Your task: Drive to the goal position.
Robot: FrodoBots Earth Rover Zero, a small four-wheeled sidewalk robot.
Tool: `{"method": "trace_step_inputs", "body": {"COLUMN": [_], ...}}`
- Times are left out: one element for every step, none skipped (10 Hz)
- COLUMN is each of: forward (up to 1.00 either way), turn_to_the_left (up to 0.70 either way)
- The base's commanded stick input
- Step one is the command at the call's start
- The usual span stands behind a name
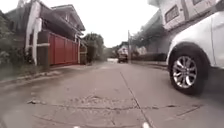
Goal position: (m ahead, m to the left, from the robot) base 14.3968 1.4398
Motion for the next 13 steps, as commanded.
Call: {"method": "trace_step_inputs", "body": {"forward": [0.85,0.85,0.85,0.85,0.85,0.85,0.85,0.85,0.85,0.85,0.85,0.85,0.85], "turn_to_the_left": [-0.33,-0.33,-0.21,-0.09,0.01,0.01,0.01,0.01,0.01,0.01,0.01,0.01,0.01]}}
